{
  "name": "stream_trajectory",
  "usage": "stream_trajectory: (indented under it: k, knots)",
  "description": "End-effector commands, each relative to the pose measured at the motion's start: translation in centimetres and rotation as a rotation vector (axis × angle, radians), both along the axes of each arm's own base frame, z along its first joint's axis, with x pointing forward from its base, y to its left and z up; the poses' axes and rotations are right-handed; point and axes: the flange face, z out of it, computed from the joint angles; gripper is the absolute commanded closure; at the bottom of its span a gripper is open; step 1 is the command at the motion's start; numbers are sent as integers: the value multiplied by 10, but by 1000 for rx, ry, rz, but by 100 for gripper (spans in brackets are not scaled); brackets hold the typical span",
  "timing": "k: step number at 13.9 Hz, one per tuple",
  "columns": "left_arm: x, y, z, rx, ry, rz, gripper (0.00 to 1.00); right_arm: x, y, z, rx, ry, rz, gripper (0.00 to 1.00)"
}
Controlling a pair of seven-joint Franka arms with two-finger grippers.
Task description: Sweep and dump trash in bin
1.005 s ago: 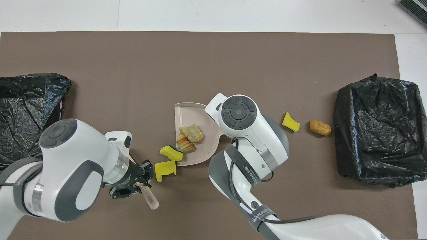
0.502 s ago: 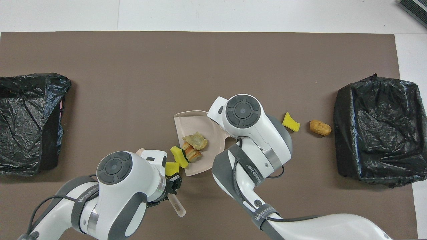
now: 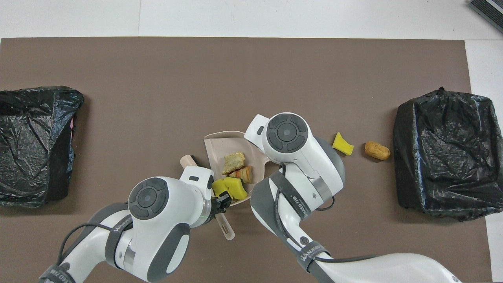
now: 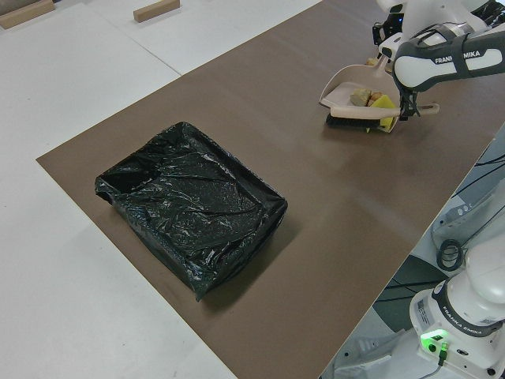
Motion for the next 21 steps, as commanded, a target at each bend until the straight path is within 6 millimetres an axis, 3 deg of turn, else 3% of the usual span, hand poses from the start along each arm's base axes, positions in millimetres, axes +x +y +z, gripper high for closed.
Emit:
stream_trajectory:
  k: [1,6,9,14,17,21]
  knots:
    - [9,-3,0,-44,-37,-134,100,-2,-6,-1,2,-22,31,100]
    - [29,10,14,-86,-77,-323,100,-1,-7,-1,2,-22,29,100]
    - [52,39,17,-119,-26,-488,100,-1,-7,-1,1,-19,27,100]
    - [73,86,71,-119,13,-551,100,-1,-8,0,-3,-13,22,100]
    - [69,119,105,-50,19,-562,100,-1,-8,0,-2,-18,-22,100]
    - [48,145,121,84,95,-613,100,-1,-12,9,-11,-13,-124,100]
